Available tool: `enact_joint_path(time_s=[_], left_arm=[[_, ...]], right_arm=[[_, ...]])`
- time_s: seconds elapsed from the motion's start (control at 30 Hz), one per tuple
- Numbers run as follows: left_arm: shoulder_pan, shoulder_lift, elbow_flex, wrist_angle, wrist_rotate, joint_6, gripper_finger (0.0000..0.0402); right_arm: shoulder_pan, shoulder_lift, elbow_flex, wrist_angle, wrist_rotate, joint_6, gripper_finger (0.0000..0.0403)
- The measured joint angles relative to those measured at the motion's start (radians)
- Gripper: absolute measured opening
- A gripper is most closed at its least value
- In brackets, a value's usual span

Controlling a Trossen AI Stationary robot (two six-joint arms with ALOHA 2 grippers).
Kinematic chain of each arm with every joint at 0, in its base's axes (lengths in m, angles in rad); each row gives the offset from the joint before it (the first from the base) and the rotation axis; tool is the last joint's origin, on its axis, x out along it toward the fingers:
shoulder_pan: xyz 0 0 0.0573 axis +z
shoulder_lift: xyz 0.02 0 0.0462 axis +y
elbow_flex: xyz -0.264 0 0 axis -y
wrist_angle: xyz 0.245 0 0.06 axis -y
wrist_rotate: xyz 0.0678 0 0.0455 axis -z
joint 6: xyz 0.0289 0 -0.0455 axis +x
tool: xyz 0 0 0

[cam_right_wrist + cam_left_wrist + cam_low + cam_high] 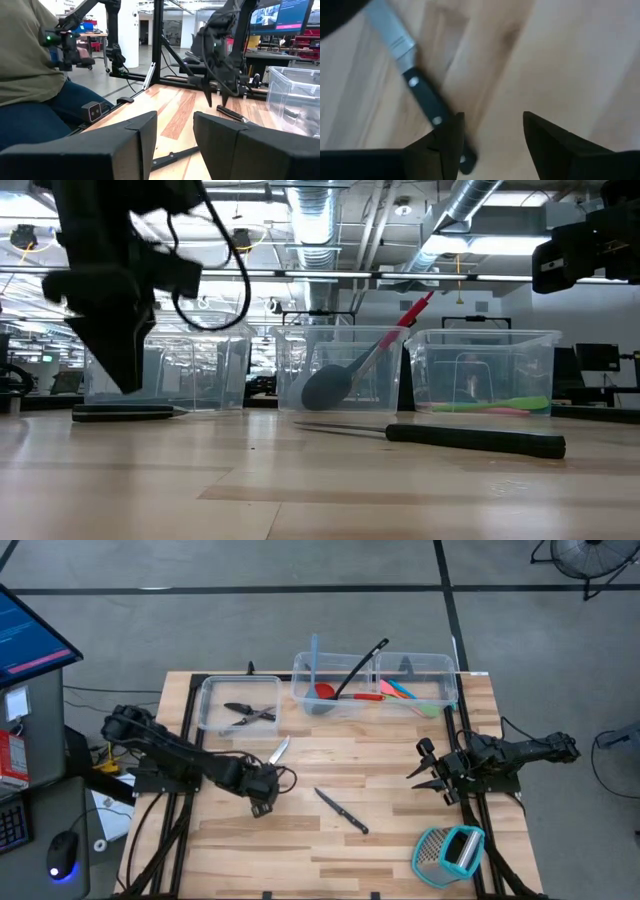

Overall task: Pick & Place Kitchen Items
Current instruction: Put the black knife into the top left transparent bin

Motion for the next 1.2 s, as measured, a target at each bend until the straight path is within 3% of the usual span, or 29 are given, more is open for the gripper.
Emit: enact_joint_path(time_s=[0.83, 1.2], left_arm=[[0.154, 0.028, 0.000, -0.076, -0.040, -0.113, 0.0188], [0.193, 0.023, -0.105, -0.024, 0.085, -0.106, 0.0249]], right_arm=[[0.000, 0.000, 0.000, 0.000, 0.000, 0.000, 0.0124], [0.000, 0.000, 0.000, 0.000, 0.000, 0.000, 0.0124]])
